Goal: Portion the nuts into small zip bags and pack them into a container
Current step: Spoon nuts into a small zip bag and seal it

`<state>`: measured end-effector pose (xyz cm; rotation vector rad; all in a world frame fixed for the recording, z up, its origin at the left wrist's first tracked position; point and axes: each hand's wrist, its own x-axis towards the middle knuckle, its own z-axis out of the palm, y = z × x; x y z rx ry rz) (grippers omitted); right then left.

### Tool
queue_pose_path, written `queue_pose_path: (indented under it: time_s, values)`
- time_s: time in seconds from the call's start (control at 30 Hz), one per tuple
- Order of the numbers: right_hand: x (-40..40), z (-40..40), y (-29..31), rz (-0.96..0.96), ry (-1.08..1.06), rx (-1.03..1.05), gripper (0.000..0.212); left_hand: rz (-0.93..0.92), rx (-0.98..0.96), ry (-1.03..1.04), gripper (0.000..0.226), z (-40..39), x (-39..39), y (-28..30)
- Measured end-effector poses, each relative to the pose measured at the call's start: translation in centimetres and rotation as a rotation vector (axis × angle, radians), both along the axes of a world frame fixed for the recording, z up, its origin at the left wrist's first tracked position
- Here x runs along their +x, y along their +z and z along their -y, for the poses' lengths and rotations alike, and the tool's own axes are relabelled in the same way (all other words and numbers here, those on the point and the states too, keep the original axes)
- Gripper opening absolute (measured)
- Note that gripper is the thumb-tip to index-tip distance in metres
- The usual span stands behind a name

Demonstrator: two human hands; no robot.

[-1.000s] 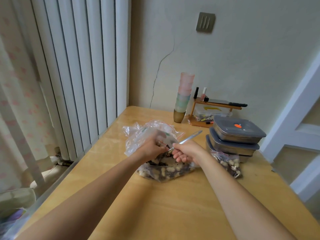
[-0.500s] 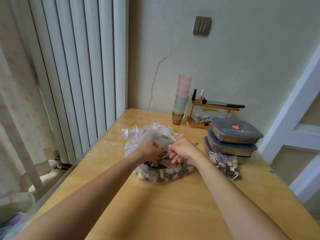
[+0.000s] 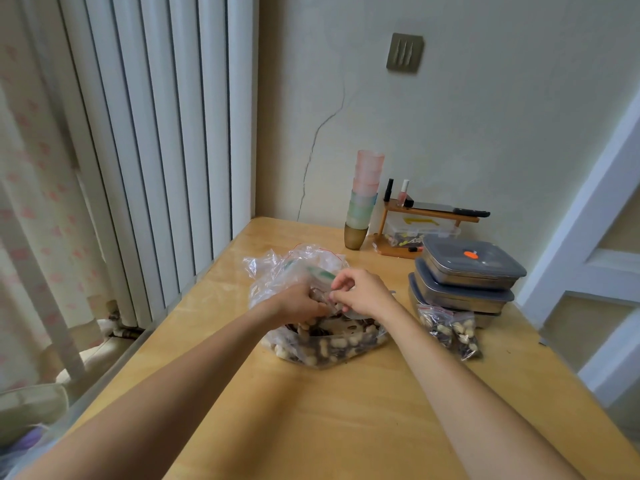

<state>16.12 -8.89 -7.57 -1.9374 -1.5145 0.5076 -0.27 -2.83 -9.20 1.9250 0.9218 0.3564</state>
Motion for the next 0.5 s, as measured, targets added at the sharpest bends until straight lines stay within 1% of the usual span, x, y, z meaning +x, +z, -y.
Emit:
queue_pose_path:
  time_s: [0.03,0.1,0.17,0.2,0.27,0.3,0.37,0.4,0.43,0.5]
  values:
    - [-0.05,-0.19,-0.08,0.059,-0.038,0.027,0.007,-0.007,-0.007,0.000,0.029,0.08,-0.09,-0.01]
    - [-0.05,-0.51,-0.17,0.103,-0.104,0.061,0.013,-0.001,-0.011,0.023,0.014,-0.02,-0.14,-0.06]
    - [-0.07,-0.53,0.03,0.108,-0.114,0.022,0.023,-0.007,-0.008,0.072,0.015,-0.18,-0.03,-0.10]
    - [-0.16,-0.42,0.23,0.091,-0.094,-0.020,0.026,-0.030,-0.005,0.095,0.019,-0.19,0.02,-0.02]
    - [-0.36,-0.15,0.49,0.004,-0.029,-0.108,0.022,-0.053,-0.009,0.104,0.022,-0.29,0.17,-0.03]
    - [-0.44,-0.04,0.60,-0.015,0.002,-0.136,0.027,-0.050,-0.019,0.097,0.021,-0.25,0.21,0.04]
    - [-0.44,0.03,0.56,-0.025,0.026,-0.165,0.047,-0.014,-0.030,0.083,0.023,-0.25,0.24,0.07]
    - [-0.46,0.08,0.53,-0.047,0.023,-0.163,0.051,0.007,-0.034,0.077,0.023,-0.27,0.24,0.07]
    - [-0.49,0.16,0.49,-0.073,0.019,-0.149,0.047,0.033,-0.034,0.073,0.021,-0.21,0.21,0.13]
    - [-0.44,0.27,0.48,-0.087,0.016,-0.099,0.030,0.054,-0.041,0.094,0.018,-0.17,0.15,0.27]
